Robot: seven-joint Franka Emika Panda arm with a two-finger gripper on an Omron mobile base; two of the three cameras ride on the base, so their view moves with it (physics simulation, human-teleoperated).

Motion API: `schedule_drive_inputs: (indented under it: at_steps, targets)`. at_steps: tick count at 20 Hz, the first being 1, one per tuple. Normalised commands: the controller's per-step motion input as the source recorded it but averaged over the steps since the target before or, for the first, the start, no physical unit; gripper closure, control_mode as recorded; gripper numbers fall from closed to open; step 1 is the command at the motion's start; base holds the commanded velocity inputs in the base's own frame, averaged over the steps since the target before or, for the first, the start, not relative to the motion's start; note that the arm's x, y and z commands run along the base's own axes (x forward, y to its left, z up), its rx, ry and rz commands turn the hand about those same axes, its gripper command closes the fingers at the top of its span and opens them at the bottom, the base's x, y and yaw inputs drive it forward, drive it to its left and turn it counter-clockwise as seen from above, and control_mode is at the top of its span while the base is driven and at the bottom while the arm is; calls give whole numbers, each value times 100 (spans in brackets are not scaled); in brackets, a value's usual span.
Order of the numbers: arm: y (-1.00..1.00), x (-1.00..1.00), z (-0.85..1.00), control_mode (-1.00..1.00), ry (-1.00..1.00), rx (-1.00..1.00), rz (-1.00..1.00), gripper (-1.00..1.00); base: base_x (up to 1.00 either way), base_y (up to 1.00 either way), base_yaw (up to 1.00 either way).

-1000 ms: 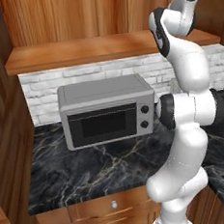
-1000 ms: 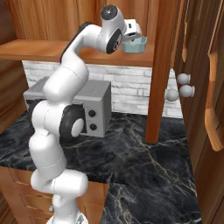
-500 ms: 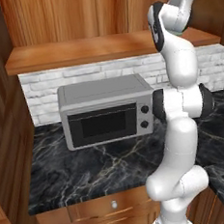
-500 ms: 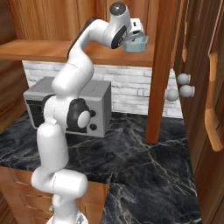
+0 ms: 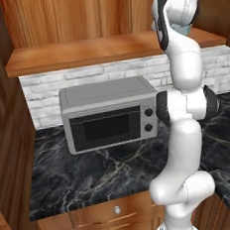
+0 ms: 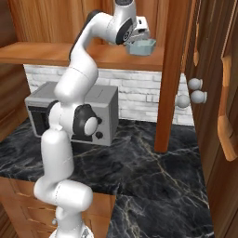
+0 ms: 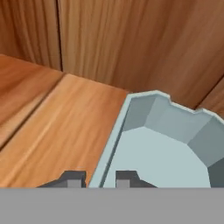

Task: Retrieve the tupperware and aluminum foil from the cabinet and place them on the dining counter near the plate with hot dog and potato to prepare for storing leftovers.

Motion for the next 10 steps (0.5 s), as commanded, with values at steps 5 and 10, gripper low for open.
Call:
schedule_drive_inputs:
  at_steps: [5, 10]
  targets:
    - [62, -98, -43, -100, -17, 0, 0, 100, 0, 0, 0]
    - [72, -100, -82, -100, -40, 0, 0, 100, 0, 0, 0]
